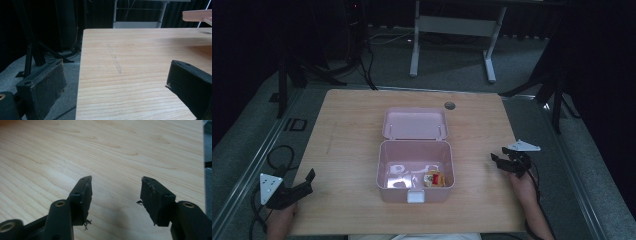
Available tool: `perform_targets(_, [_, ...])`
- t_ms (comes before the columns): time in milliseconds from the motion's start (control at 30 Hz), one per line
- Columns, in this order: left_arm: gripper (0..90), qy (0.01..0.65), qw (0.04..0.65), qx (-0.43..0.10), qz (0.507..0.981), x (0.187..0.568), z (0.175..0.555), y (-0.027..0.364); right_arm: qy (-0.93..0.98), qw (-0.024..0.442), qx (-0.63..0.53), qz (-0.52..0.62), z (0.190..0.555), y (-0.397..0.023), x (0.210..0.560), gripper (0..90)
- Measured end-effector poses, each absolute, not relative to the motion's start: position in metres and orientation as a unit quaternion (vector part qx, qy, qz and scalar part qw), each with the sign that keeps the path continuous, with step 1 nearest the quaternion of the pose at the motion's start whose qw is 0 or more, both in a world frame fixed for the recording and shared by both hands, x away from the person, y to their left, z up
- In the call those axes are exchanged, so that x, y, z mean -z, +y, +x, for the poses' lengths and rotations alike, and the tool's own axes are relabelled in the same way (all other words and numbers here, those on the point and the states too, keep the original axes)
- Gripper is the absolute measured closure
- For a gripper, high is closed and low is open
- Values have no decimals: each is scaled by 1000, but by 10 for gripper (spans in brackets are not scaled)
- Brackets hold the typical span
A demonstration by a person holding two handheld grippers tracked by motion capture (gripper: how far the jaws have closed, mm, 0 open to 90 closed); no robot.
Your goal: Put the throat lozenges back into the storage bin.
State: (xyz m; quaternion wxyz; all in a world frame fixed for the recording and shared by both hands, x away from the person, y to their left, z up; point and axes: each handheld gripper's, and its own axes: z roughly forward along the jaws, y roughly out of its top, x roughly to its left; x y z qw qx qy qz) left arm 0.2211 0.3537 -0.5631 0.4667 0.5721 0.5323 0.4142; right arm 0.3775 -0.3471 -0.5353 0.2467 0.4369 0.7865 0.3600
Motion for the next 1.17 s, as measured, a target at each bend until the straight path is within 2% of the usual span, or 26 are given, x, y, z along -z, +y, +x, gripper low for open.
perform_targets(133, [24,532,466,-415,572,563,221,354,784,251,-349,448,370,-348,535,423])
perform_targets(267, [24,533,466,-415,572,563,221,354,775,258,-351,458,363,-351,536,388])
perform_targets(333, [25,533,466,-415,572,563,221,354,769,262,-353,465,360,-353,537,342])
perform_targets(367, [25,533,466,-415,572,563,221,354,767,262,-353,467,357,-355,539,266])
perform_targets(400, [25,533,466,-415,572,563,221,354,767,262,-353,467,357,-355,539,266])
perform_targets(433, [24,533,466,-415,572,563,221,354,762,265,-359,469,353,-357,541,225])
perform_targets(467, [25,533,466,-415,572,563,221,354,762,265,-359,469,353,-357,541,225])
perform_targets(500, [25,533,466,-416,572,563,221,354,751,285,-361,474,349,-357,540,177])
perform_targets(600, [25,533,465,-416,572,563,221,354,753,289,-353,474,349,-358,539,139])
perform_targets(867, [25,530,465,-419,573,563,221,353,760,310,-335,463,347,-352,542,143])
perform_targets(1167, [24,531,465,-418,571,563,221,353,763,307,-335,461,349,-351,543,137])
